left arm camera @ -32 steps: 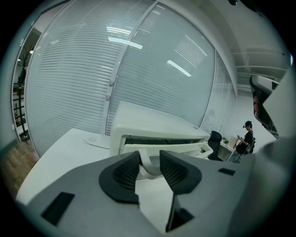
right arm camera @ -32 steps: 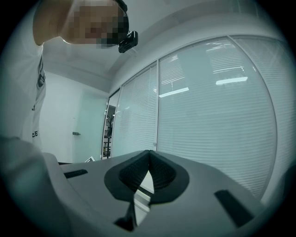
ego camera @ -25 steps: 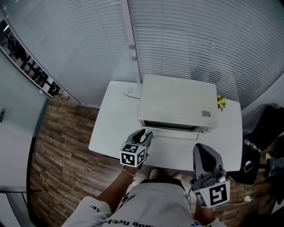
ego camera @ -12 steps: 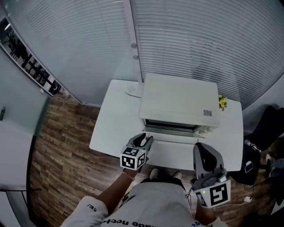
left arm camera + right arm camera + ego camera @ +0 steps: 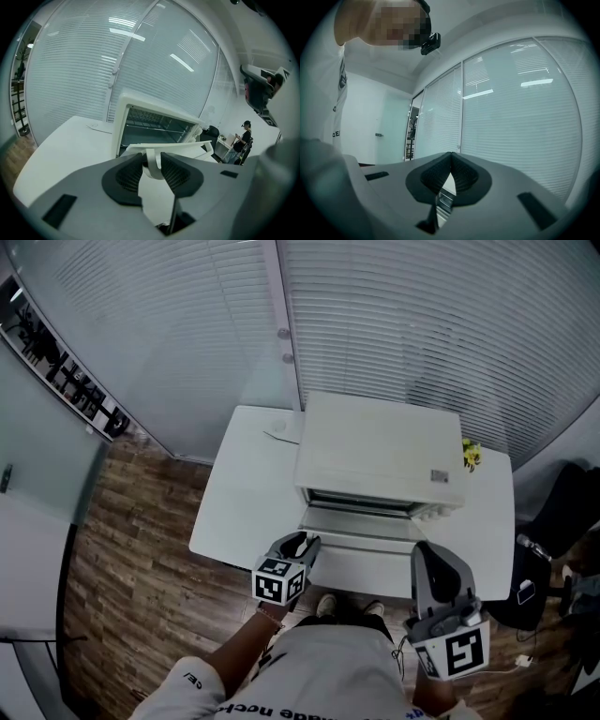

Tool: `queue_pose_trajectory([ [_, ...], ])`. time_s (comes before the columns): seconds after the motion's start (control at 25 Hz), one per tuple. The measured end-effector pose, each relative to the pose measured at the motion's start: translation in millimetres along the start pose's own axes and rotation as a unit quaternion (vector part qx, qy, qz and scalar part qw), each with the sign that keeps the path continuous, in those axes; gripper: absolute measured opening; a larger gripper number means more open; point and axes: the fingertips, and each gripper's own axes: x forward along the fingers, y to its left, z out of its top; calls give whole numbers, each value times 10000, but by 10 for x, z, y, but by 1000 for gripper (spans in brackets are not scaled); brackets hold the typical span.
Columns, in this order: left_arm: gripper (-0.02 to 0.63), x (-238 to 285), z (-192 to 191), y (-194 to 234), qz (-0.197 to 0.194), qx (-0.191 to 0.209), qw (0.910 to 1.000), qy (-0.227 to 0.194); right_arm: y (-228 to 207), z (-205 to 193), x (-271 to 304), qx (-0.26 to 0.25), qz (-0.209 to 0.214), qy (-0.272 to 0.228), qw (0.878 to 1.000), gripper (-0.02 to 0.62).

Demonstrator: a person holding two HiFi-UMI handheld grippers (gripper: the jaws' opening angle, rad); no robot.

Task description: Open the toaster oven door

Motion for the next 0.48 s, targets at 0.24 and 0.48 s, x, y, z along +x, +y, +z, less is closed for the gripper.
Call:
queue_pose_trajectory([
  [0.24, 136, -33, -305, 6, -56, -259, 9993, 259, -4, -5, -28, 5, -9, 1, 10000, 8],
  [0.48, 129, -33, -621, 24, 1, -218, 9981, 581, 4, -17, -37, 0, -6, 26, 10000, 8],
])
